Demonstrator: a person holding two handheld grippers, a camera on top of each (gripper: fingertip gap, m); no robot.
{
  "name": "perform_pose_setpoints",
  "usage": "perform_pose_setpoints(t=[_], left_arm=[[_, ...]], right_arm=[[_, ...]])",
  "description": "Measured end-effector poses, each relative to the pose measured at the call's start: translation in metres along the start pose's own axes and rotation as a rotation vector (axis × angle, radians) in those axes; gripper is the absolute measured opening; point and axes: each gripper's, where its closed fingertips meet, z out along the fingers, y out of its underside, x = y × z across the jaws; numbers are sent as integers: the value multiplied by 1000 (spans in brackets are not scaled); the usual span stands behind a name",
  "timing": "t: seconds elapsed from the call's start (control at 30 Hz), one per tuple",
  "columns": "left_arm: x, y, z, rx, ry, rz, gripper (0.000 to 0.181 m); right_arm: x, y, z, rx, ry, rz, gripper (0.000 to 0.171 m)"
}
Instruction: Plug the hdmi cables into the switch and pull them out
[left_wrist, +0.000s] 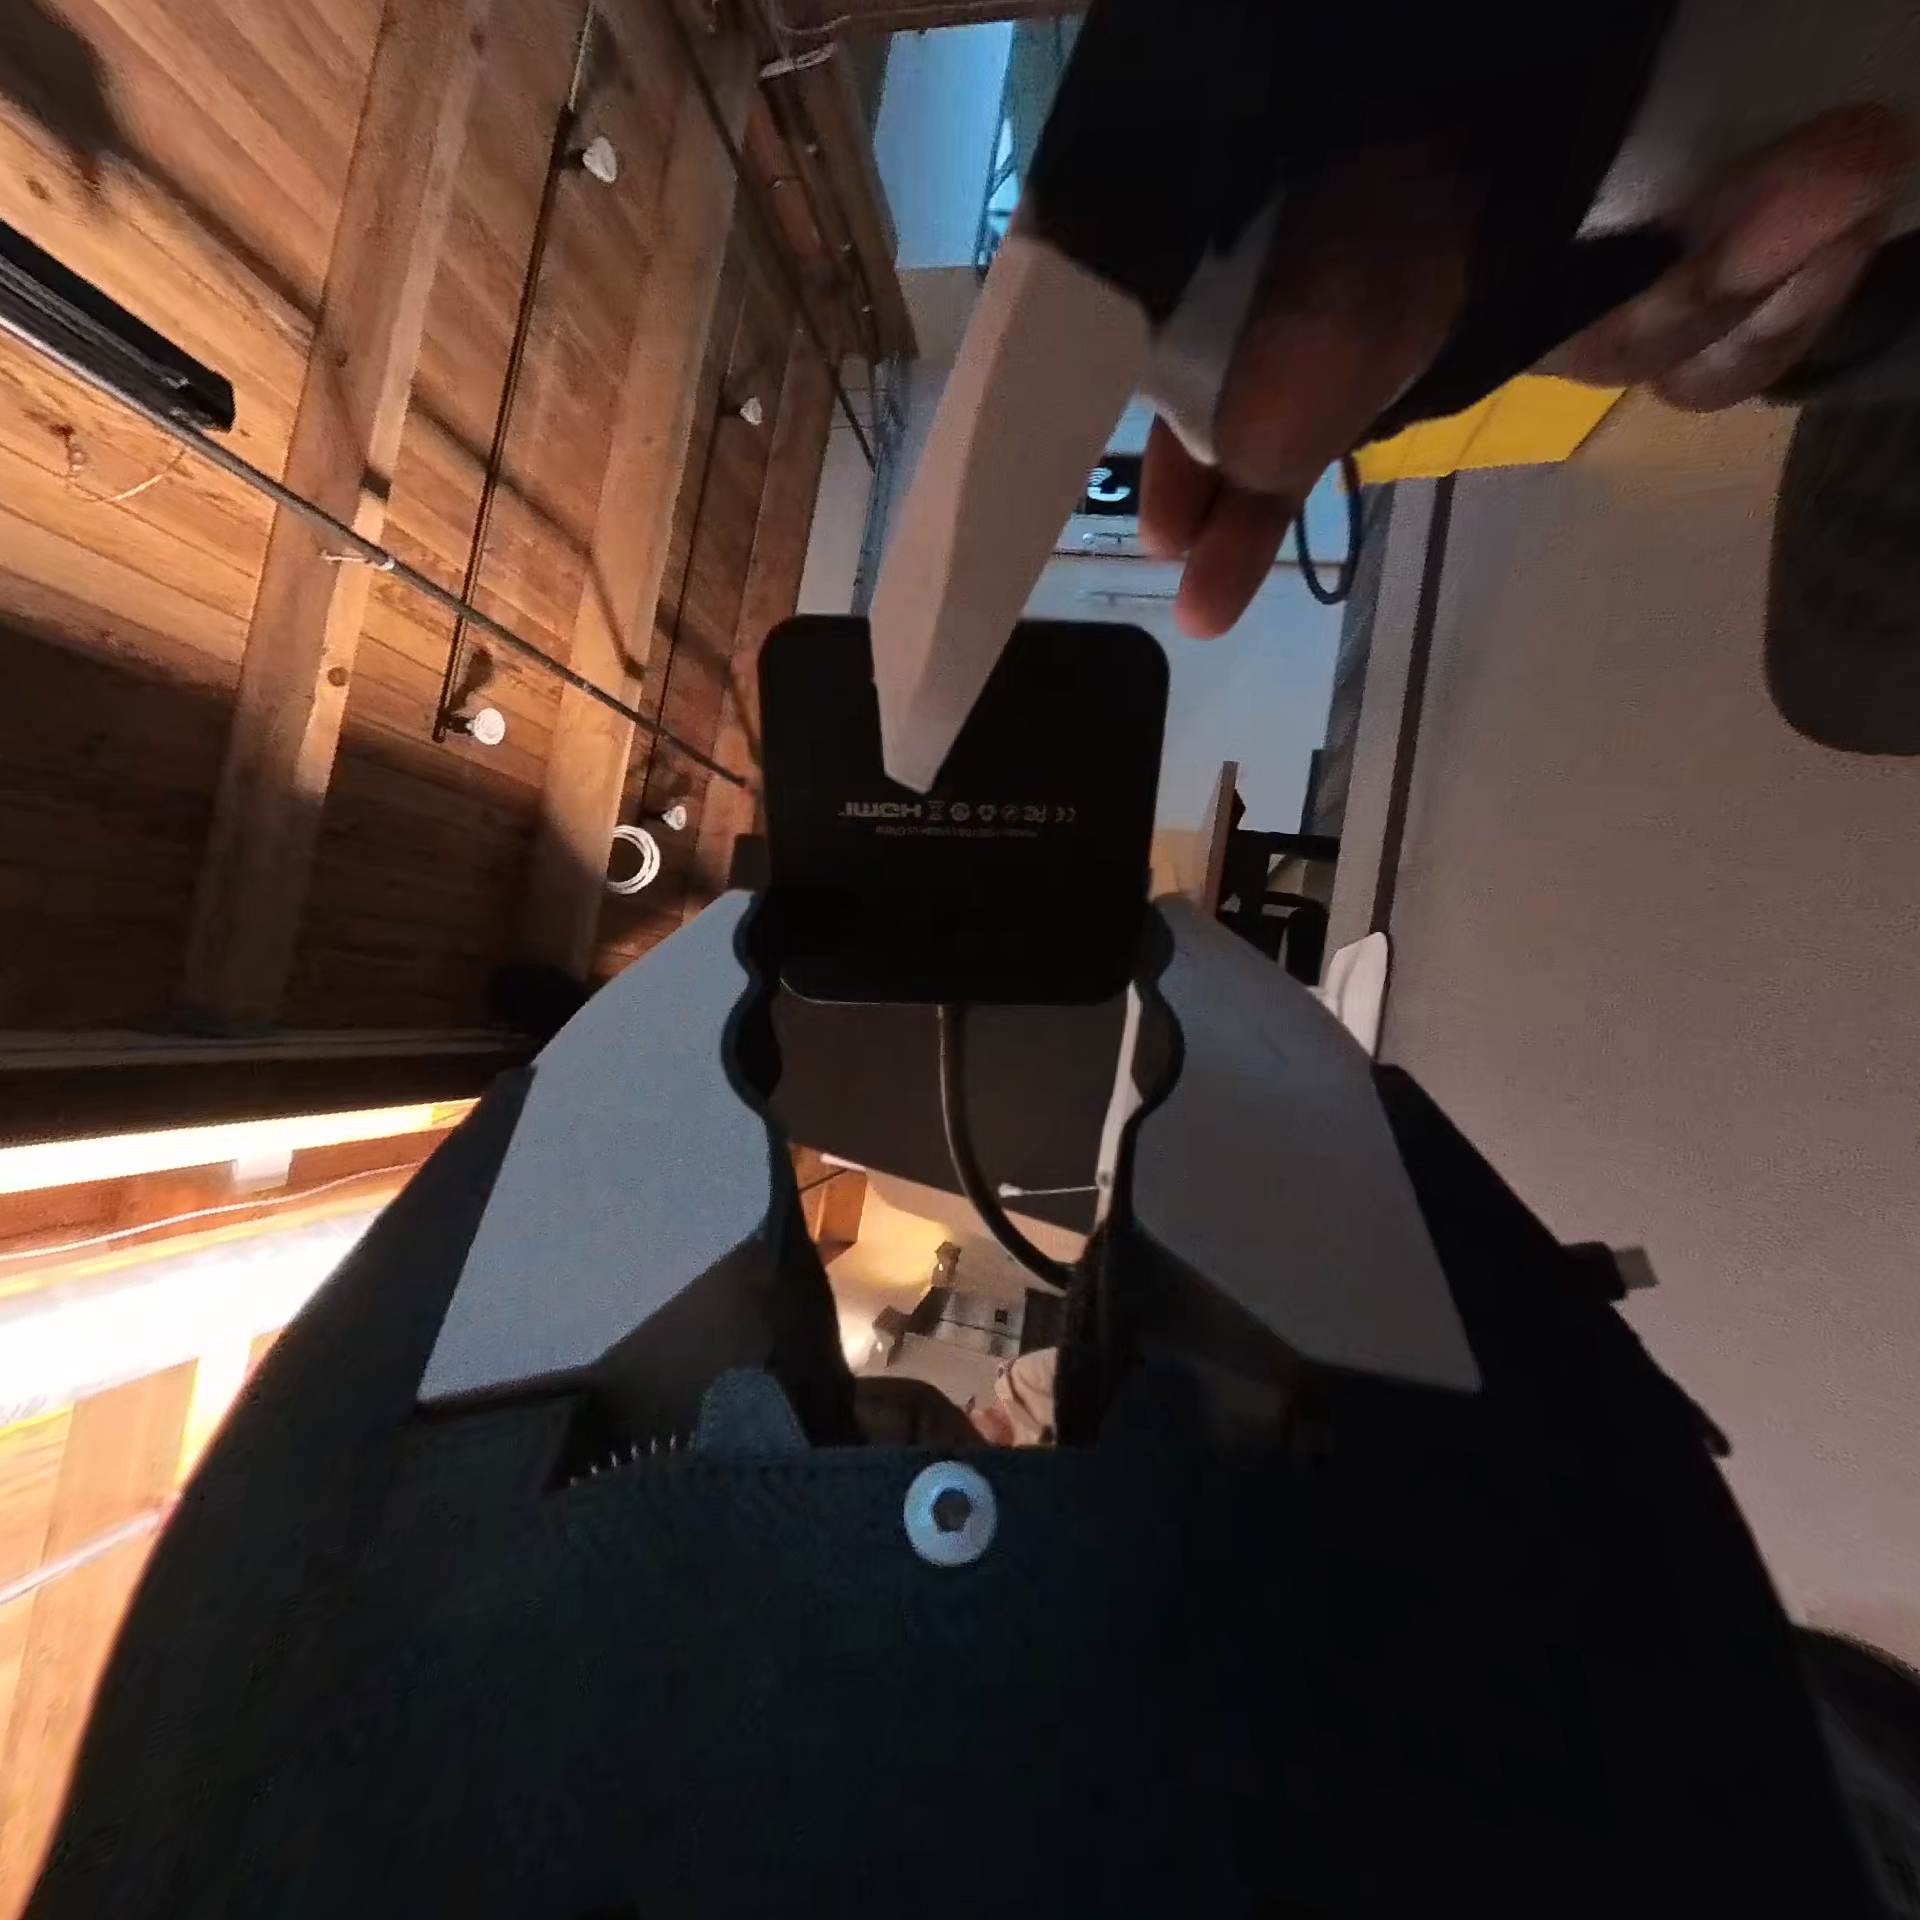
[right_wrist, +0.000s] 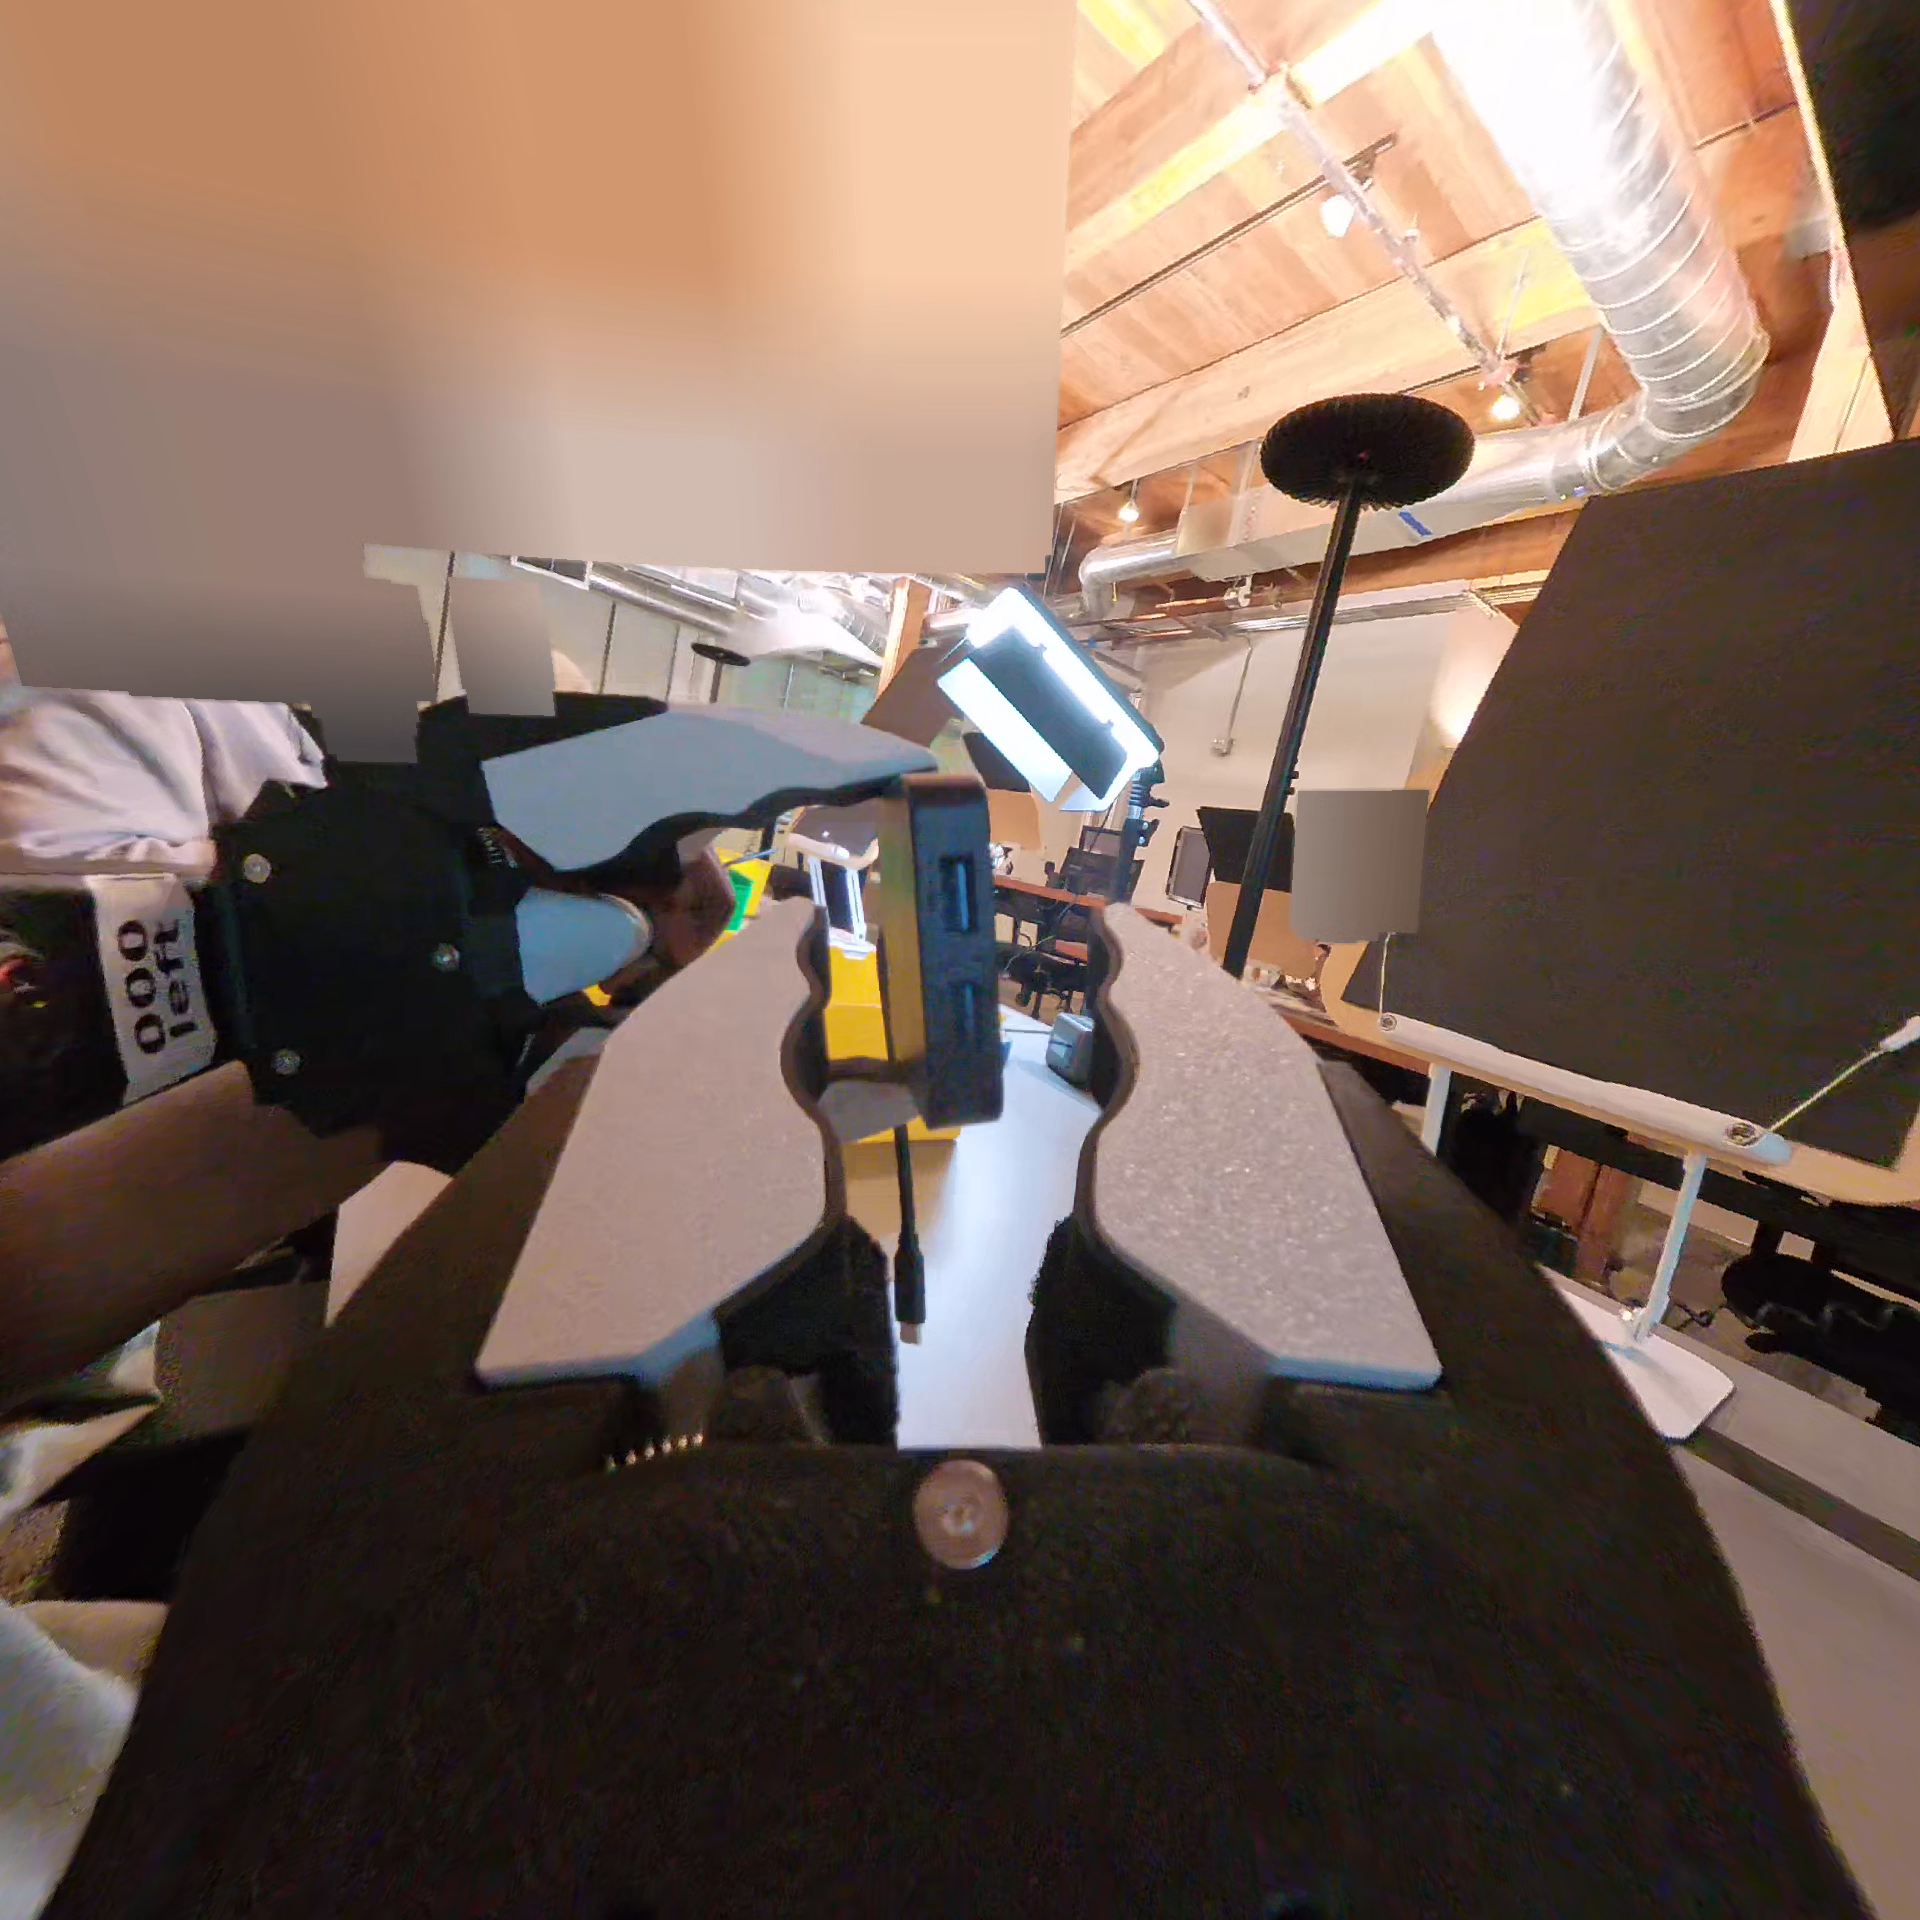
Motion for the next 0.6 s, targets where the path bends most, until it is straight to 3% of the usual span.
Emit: perform_pose_setpoints(t=[0.1,0.17,0.23,0.33,0.37,0.43,0.47,0.53,0.6], left_arm=[[15,-3,0,14,97,10,66],[18,-4,0,22,124,-69,67],[5,-7,-4,39,21,-199,67],[-18,-20,-21,175,-83,-695,65],[-22,-28,-27,264,-61,-933,55],[-19,-47,-25,425,137,-1389,38],[-8,-50,-18,413,274,-1575,39],[10,-59,-10,423,495,-1820,48],[12,-57,-8,481,544,-2000,49]], right_arm=[[-4,8,-1,-51,-35,1,15],[-3,9,-1,-35,-39,73,14],[12,0,-6,93,38,234,14],[38,-4,-23,281,103,486,14],[46,-7,-29,350,116,545,14],[58,-13,-41,473,138,642,14],[61,-16,-45,527,134,678,14],[62,-20,-49,584,115,729,14],[52,-19,-41,560,59,748,14]])
